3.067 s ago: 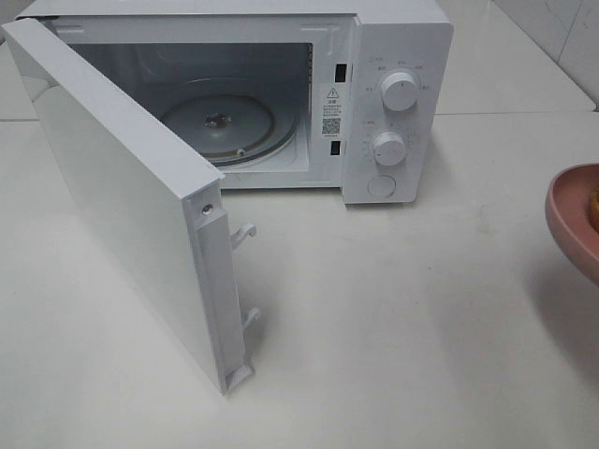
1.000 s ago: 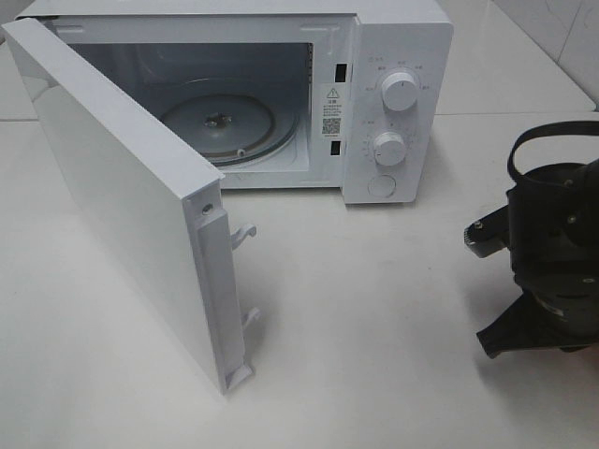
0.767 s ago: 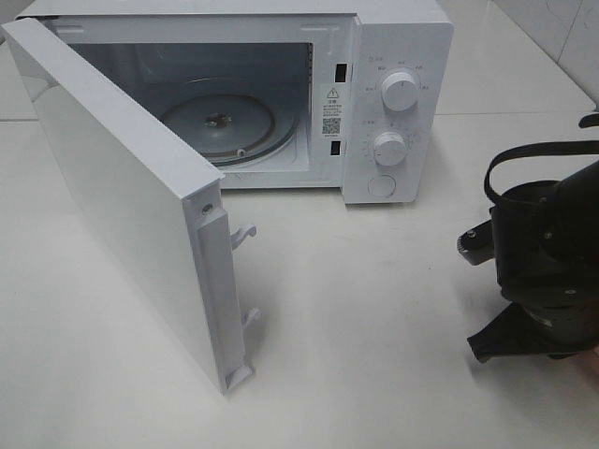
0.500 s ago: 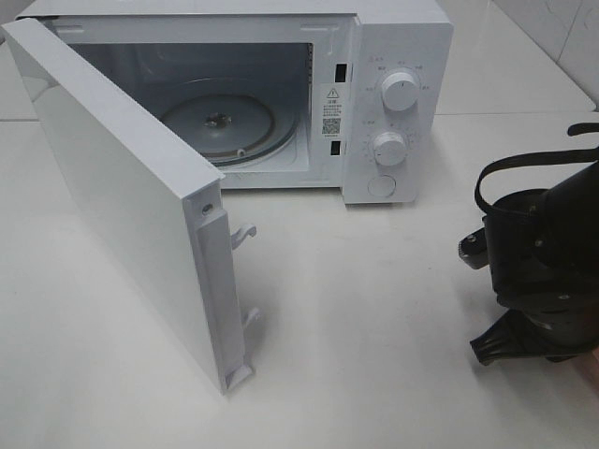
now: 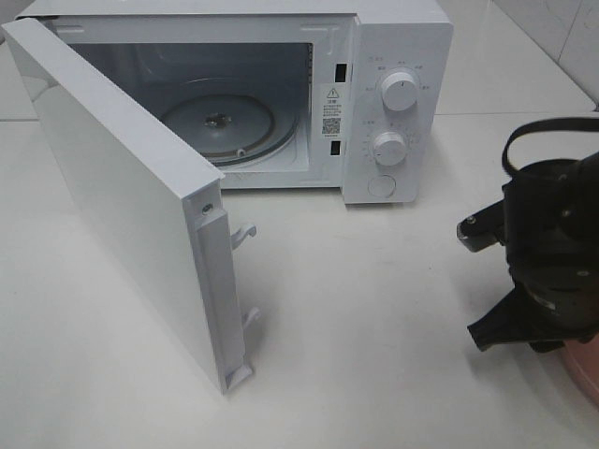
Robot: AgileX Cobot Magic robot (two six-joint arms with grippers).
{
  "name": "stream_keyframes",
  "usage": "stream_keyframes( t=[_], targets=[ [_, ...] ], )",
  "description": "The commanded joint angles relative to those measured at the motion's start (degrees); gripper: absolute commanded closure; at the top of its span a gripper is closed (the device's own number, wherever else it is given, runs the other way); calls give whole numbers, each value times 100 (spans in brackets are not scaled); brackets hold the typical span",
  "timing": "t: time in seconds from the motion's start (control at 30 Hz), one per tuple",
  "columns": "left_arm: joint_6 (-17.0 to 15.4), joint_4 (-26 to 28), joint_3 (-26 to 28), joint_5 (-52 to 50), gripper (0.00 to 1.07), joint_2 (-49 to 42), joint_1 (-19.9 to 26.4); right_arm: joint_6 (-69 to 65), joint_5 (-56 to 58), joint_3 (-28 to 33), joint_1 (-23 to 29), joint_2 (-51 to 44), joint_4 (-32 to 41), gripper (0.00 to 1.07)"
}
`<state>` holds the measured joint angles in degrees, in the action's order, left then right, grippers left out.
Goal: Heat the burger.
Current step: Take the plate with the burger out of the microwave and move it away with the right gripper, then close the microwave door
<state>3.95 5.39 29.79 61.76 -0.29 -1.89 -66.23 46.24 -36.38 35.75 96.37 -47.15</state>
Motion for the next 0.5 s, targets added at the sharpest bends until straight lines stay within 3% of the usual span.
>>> stream_keyframes(
  t=[0.03,0.17,0.33,0.5],
  targets=[
    [-17,11,-11,-23,9,-86,23,751,57,-183,6,-613,430,62],
    [-17,11,-11,-23,9,-86,23,1358,-69,-298,6,-1008,859,62],
    [-17,11,-11,-23,9,-86,23,3008,-539,-384,6,-1679,2063,60],
    [-17,11,-11,-23,9,-86,23,4326,-647,-384,6,-2086,3008,50]
  ],
)
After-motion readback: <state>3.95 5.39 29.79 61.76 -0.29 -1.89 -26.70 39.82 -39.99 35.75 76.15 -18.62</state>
